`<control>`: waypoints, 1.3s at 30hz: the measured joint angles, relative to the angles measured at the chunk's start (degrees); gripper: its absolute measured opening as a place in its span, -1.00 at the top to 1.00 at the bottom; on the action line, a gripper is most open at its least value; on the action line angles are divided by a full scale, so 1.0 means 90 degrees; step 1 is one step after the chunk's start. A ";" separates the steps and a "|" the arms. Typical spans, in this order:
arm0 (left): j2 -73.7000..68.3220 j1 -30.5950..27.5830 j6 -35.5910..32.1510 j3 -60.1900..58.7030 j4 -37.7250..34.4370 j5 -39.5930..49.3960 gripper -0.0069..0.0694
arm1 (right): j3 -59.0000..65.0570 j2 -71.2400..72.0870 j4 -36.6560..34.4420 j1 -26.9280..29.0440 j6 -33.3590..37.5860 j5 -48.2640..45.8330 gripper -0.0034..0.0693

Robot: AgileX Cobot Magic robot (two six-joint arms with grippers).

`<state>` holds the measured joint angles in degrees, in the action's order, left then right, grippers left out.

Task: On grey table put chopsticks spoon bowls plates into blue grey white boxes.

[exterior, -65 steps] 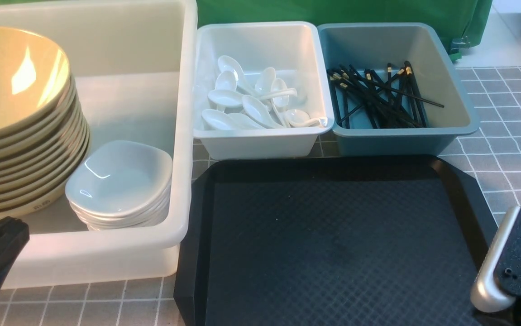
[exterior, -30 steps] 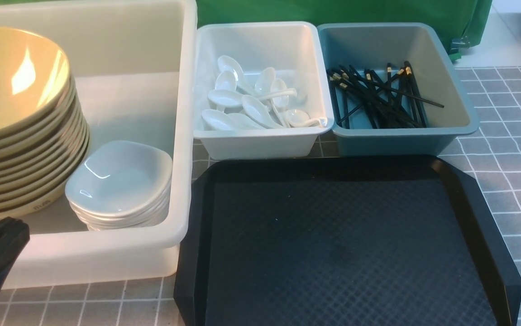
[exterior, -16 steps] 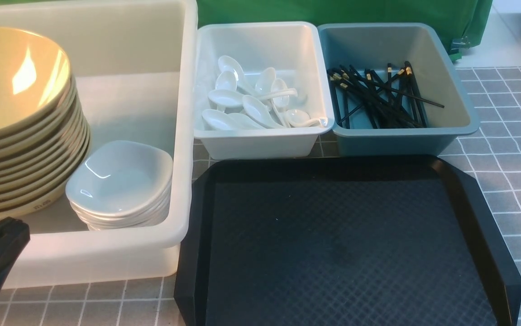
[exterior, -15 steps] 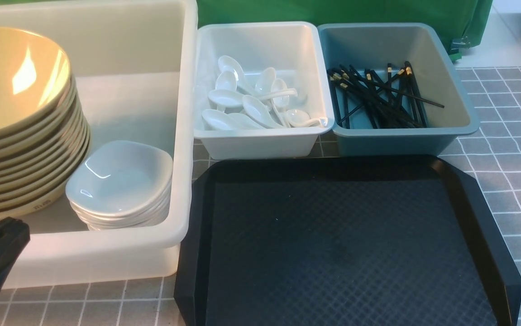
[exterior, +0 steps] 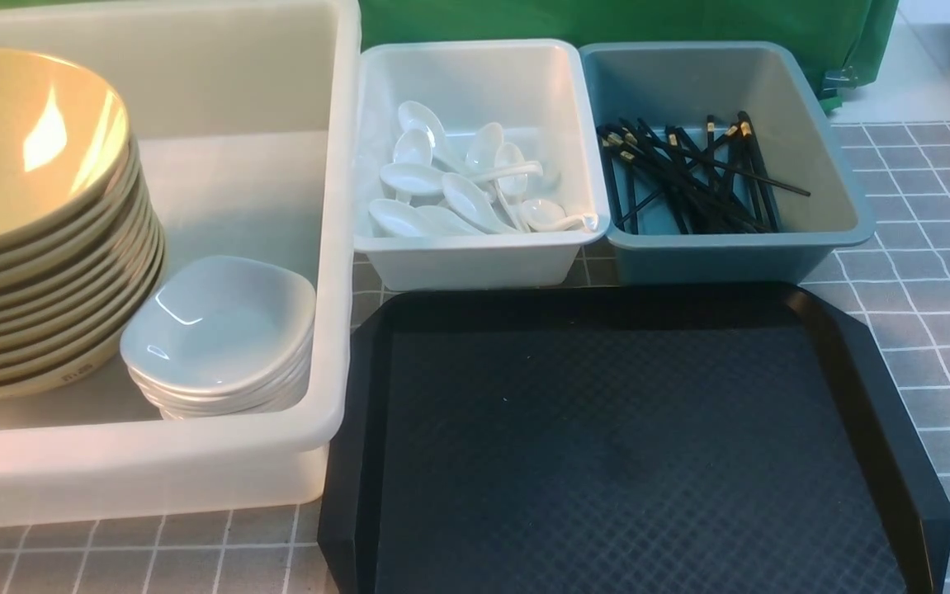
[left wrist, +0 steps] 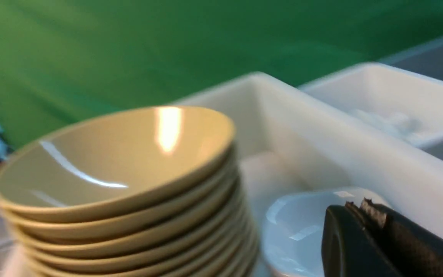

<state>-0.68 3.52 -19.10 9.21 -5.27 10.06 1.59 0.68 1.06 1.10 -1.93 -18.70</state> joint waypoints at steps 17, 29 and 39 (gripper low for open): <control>0.0159 -0.0721 0.1425 -0.1178 -0.0218 0.0991 0.84 | 0.0000 0.0000 0.0000 0.0000 0.0000 -0.0004 0.72; 0.0159 -0.0721 0.1490 -0.1178 -0.0234 0.0991 0.84 | 0.0000 0.0000 0.0000 0.0000 0.0000 -0.0004 0.72; 0.0159 -0.0721 0.1490 -0.1178 -0.0238 0.0991 0.84 | 0.0000 0.0000 0.0000 0.0000 0.0000 -0.0004 0.69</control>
<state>0.75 -2.97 -5.68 -1.39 -7.41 18.98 1.59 0.68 1.06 1.10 -1.93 -18.74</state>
